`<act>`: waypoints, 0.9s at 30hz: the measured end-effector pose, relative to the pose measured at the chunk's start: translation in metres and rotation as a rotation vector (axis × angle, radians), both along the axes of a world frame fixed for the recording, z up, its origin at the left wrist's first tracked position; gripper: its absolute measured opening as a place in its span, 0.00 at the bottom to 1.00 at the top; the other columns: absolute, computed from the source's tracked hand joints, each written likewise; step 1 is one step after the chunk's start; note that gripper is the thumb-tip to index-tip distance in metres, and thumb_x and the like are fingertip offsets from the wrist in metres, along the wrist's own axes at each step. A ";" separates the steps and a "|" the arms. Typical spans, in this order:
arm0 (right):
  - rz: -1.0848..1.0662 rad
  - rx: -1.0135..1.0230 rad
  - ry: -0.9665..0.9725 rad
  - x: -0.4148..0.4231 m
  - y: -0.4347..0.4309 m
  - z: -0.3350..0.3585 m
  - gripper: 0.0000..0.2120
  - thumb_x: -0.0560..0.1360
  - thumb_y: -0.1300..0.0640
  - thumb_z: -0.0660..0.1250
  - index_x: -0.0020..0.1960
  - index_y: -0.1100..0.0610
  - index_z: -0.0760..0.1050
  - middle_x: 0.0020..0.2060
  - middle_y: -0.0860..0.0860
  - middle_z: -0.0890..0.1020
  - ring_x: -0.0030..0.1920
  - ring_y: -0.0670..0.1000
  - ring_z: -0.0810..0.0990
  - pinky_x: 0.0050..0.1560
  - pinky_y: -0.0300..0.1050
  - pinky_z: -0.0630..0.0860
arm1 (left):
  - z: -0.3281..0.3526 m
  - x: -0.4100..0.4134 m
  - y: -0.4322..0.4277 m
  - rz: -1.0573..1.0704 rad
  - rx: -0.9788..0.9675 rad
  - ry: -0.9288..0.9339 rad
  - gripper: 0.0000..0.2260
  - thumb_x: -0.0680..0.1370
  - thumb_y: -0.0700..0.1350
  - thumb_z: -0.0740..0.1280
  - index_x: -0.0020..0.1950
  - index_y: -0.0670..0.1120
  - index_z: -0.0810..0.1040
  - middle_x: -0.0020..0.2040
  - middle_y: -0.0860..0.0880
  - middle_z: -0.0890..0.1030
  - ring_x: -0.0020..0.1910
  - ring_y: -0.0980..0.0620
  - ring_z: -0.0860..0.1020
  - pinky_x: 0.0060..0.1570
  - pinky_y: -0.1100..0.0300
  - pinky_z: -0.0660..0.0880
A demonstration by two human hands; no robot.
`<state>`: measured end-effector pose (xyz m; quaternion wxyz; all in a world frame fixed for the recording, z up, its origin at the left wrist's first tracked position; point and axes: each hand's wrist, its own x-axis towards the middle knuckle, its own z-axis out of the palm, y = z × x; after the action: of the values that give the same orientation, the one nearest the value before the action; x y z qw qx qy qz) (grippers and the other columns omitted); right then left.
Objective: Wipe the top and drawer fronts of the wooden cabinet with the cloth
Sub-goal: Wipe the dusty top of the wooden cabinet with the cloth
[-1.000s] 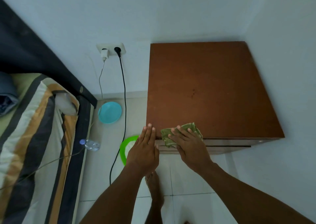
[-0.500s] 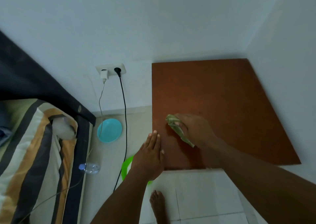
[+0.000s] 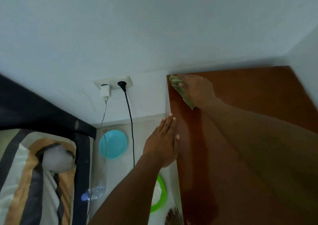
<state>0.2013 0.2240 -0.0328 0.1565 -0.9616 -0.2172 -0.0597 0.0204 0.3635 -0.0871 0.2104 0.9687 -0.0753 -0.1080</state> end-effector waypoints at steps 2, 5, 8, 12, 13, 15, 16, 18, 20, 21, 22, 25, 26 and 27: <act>-0.017 -0.010 0.026 0.017 0.009 -0.004 0.18 0.81 0.51 0.61 0.70 0.49 0.73 0.61 0.56 0.81 0.57 0.64 0.80 0.51 0.55 0.77 | -0.001 0.004 0.003 0.000 -0.024 -0.015 0.30 0.82 0.57 0.41 0.83 0.46 0.46 0.83 0.50 0.45 0.82 0.53 0.43 0.80 0.53 0.52; 0.057 -0.074 0.261 0.036 0.018 -0.019 0.22 0.83 0.50 0.58 0.76 0.49 0.64 0.74 0.54 0.69 0.73 0.59 0.68 0.69 0.56 0.68 | -0.003 0.005 0.007 -0.015 -0.043 -0.025 0.30 0.83 0.56 0.42 0.83 0.46 0.45 0.83 0.50 0.44 0.82 0.53 0.43 0.80 0.54 0.51; 0.130 -0.222 0.398 0.041 0.024 -0.038 0.26 0.84 0.45 0.50 0.81 0.45 0.50 0.81 0.48 0.49 0.81 0.54 0.45 0.79 0.58 0.46 | -0.006 0.003 0.010 -0.015 -0.073 -0.041 0.29 0.83 0.56 0.42 0.83 0.46 0.46 0.83 0.49 0.45 0.82 0.52 0.44 0.80 0.54 0.51; 0.096 -0.226 0.330 0.028 0.025 -0.048 0.26 0.84 0.41 0.45 0.81 0.41 0.46 0.81 0.46 0.43 0.80 0.51 0.38 0.78 0.56 0.38 | -0.008 -0.002 0.009 -0.006 -0.114 -0.039 0.29 0.83 0.55 0.43 0.83 0.45 0.45 0.83 0.48 0.46 0.82 0.52 0.45 0.80 0.53 0.53; 0.101 -0.227 0.315 0.024 0.025 -0.049 0.26 0.84 0.41 0.45 0.80 0.41 0.46 0.81 0.46 0.43 0.80 0.51 0.38 0.78 0.56 0.38 | -0.008 -0.004 0.008 -0.003 -0.121 -0.039 0.29 0.83 0.54 0.43 0.83 0.45 0.46 0.83 0.47 0.46 0.82 0.52 0.45 0.79 0.52 0.54; 0.114 -0.231 0.296 0.012 0.022 -0.049 0.26 0.84 0.42 0.45 0.80 0.41 0.47 0.81 0.46 0.44 0.81 0.51 0.39 0.78 0.56 0.39 | -0.006 -0.010 0.006 0.004 -0.120 -0.030 0.30 0.83 0.55 0.43 0.83 0.44 0.46 0.83 0.47 0.46 0.82 0.51 0.44 0.79 0.51 0.53; 0.121 -0.235 0.284 0.004 0.020 -0.049 0.26 0.84 0.42 0.45 0.80 0.41 0.47 0.81 0.46 0.44 0.81 0.51 0.39 0.79 0.56 0.40 | -0.005 -0.014 0.004 0.007 -0.108 -0.022 0.30 0.83 0.56 0.43 0.83 0.45 0.46 0.83 0.48 0.45 0.82 0.51 0.42 0.80 0.51 0.52; 0.128 -0.244 0.267 -0.014 0.014 -0.050 0.26 0.84 0.42 0.45 0.80 0.41 0.47 0.81 0.46 0.44 0.81 0.52 0.40 0.79 0.56 0.41 | -0.004 -0.023 0.002 0.011 -0.071 0.005 0.30 0.83 0.59 0.43 0.83 0.47 0.43 0.83 0.50 0.42 0.81 0.53 0.38 0.80 0.51 0.47; 0.129 -0.241 0.261 -0.031 0.007 -0.050 0.26 0.83 0.41 0.44 0.80 0.42 0.47 0.81 0.46 0.45 0.81 0.52 0.41 0.79 0.57 0.42 | -0.003 -0.032 0.000 0.023 -0.054 0.023 0.31 0.83 0.60 0.43 0.83 0.48 0.41 0.83 0.51 0.40 0.80 0.54 0.36 0.80 0.52 0.45; 0.131 -0.238 0.258 -0.040 0.005 -0.050 0.27 0.82 0.40 0.42 0.80 0.42 0.47 0.81 0.46 0.45 0.81 0.52 0.41 0.79 0.57 0.42 | -0.002 -0.037 -0.001 0.029 -0.052 0.025 0.31 0.84 0.60 0.44 0.83 0.48 0.41 0.83 0.52 0.40 0.80 0.54 0.36 0.80 0.52 0.45; 0.132 -0.237 0.256 -0.048 0.002 -0.050 0.28 0.81 0.39 0.41 0.80 0.42 0.48 0.81 0.46 0.45 0.81 0.52 0.41 0.79 0.57 0.42 | -0.001 -0.043 -0.003 0.028 -0.046 0.029 0.31 0.84 0.60 0.44 0.83 0.48 0.41 0.83 0.52 0.40 0.80 0.54 0.37 0.80 0.52 0.45; 0.141 -0.244 0.252 -0.075 -0.007 -0.051 0.27 0.83 0.41 0.44 0.80 0.42 0.48 0.81 0.46 0.45 0.81 0.52 0.41 0.79 0.57 0.43 | 0.001 -0.062 -0.006 0.022 -0.015 0.048 0.30 0.84 0.59 0.43 0.83 0.49 0.40 0.83 0.52 0.40 0.80 0.54 0.37 0.80 0.52 0.45; 0.144 -0.243 0.247 -0.085 -0.010 -0.051 0.26 0.83 0.42 0.45 0.80 0.42 0.48 0.81 0.46 0.45 0.81 0.51 0.41 0.79 0.57 0.42 | 0.001 -0.068 -0.008 0.020 -0.006 0.051 0.30 0.84 0.60 0.42 0.83 0.49 0.40 0.83 0.52 0.40 0.80 0.54 0.36 0.80 0.51 0.45; 0.148 -0.239 0.241 -0.096 -0.014 -0.051 0.26 0.83 0.42 0.45 0.80 0.42 0.48 0.81 0.46 0.45 0.81 0.51 0.41 0.79 0.56 0.42 | 0.002 -0.075 -0.009 0.019 0.001 0.054 0.30 0.83 0.60 0.41 0.82 0.49 0.39 0.83 0.52 0.39 0.80 0.54 0.36 0.80 0.51 0.45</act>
<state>0.1056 0.2102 -0.0840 0.0698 -0.9550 -0.2725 0.0939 -0.0544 0.3544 -0.0854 0.2131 0.9662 -0.0605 -0.1321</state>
